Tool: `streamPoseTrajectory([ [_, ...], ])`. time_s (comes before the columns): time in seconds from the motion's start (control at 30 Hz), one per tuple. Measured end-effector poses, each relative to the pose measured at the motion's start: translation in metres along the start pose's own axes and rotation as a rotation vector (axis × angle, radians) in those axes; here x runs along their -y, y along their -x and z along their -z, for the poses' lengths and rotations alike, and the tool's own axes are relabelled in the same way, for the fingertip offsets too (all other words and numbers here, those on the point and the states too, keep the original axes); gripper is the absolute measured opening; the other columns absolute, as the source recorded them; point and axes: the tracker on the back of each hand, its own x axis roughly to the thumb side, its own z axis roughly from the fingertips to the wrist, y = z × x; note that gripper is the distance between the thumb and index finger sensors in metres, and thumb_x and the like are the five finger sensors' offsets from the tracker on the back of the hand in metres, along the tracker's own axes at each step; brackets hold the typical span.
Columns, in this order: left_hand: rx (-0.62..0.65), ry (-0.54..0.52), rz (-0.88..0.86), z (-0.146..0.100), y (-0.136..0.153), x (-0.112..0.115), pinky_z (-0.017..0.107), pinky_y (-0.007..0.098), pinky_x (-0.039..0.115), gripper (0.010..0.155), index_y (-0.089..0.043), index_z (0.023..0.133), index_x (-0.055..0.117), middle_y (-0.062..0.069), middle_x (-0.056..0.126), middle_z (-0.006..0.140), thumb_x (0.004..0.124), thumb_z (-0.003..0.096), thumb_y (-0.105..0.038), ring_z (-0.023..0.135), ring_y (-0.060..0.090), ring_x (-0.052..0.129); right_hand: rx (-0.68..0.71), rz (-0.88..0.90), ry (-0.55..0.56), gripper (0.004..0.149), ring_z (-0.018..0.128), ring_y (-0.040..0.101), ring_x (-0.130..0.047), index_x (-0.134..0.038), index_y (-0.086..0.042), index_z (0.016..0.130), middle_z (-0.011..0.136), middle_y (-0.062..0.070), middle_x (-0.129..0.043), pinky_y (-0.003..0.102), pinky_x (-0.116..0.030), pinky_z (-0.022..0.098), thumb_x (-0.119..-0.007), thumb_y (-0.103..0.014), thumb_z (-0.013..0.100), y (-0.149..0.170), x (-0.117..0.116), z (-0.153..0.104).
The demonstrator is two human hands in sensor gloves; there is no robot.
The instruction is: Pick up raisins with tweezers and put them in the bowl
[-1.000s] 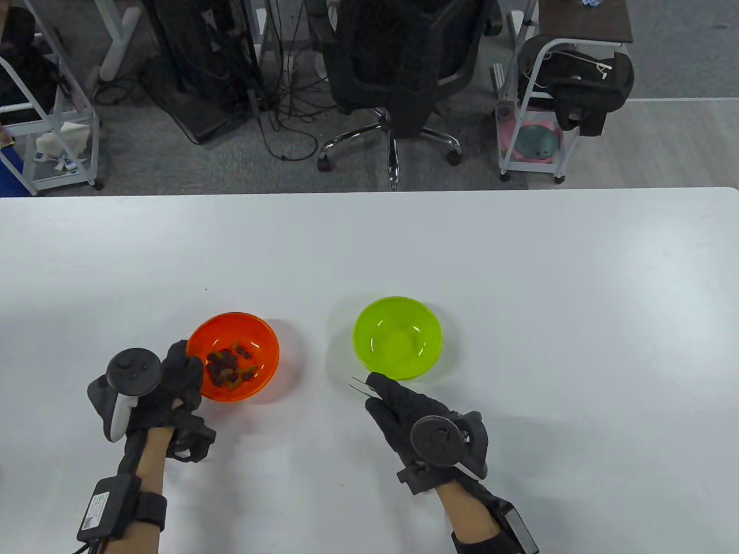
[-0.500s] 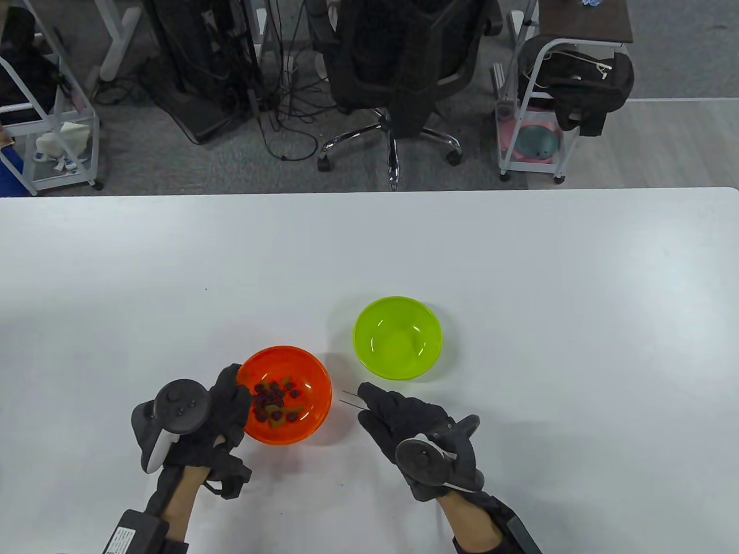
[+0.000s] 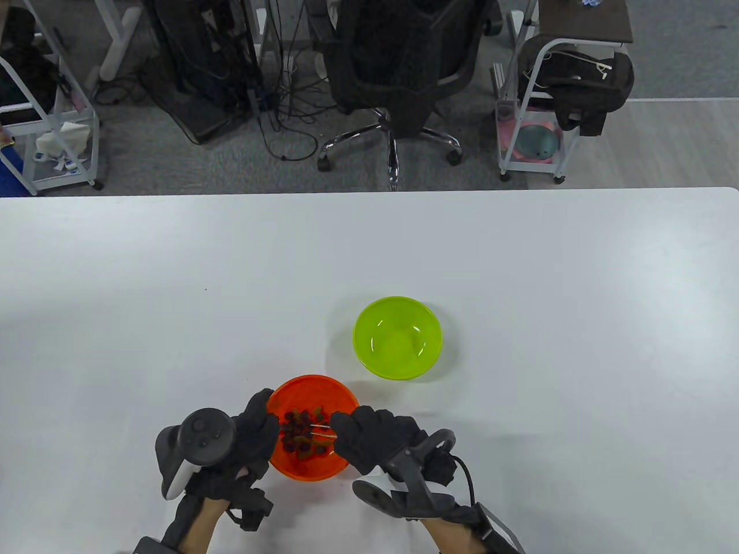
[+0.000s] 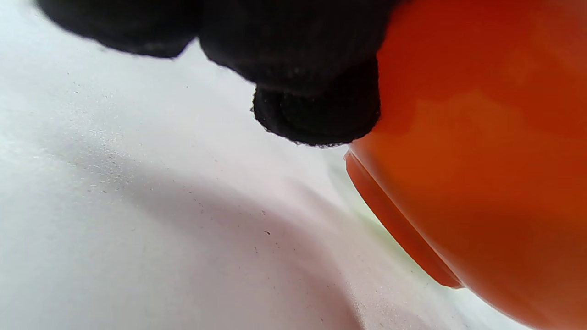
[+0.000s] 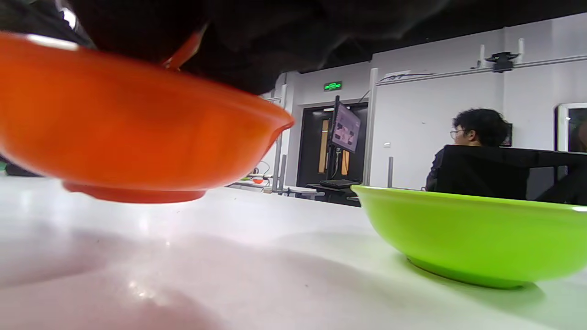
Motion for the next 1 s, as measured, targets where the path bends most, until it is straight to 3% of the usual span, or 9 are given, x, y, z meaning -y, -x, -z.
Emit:
streamPoseTrajectory([
  [0.27, 0.017, 0.018, 0.011, 0.003, -0.002, 0.003, 0.015, 0.030, 0.090, 0.055, -0.005, 0.103, 0.069, 0.003, 0.102, 0.046, 0.066, 0.0588, -0.038, 0.011, 0.007, 0.097, 0.054, -0.102, -0.051, 0.045, 0.034, 0.003, -0.090, -0.079, -0.037, 0.092, 0.071, -0.015, -0.090, 0.020, -0.083, 0.025, -0.072, -0.056, 0.053, -0.022, -0.007, 0.009],
  [0.6, 0.030, 0.015, 0.047, 0.003, -0.006, 0.008, 0.015, 0.030, 0.090, 0.055, -0.006, 0.103, 0.068, 0.002, 0.101, 0.046, 0.066, 0.0588, -0.038, 0.012, 0.007, 0.097, 0.033, -0.147, -0.115, 0.044, 0.033, 0.003, -0.090, -0.080, -0.037, 0.092, 0.069, -0.015, -0.091, 0.020, -0.083, 0.024, -0.072, -0.056, 0.053, -0.026, -0.011, 0.011],
  [1.0, 0.015, 0.000, 0.027, 0.001, 0.001, 0.004, 0.015, 0.030, 0.090, 0.055, -0.006, 0.102, 0.069, 0.003, 0.101, 0.046, 0.066, 0.0586, -0.038, 0.012, 0.007, 0.097, 0.010, -0.125, -0.050, 0.039, 0.028, 0.003, -0.090, -0.086, -0.035, 0.086, 0.065, -0.016, -0.093, 0.020, -0.084, 0.021, -0.075, -0.051, 0.052, -0.023, -0.008, 0.007],
])
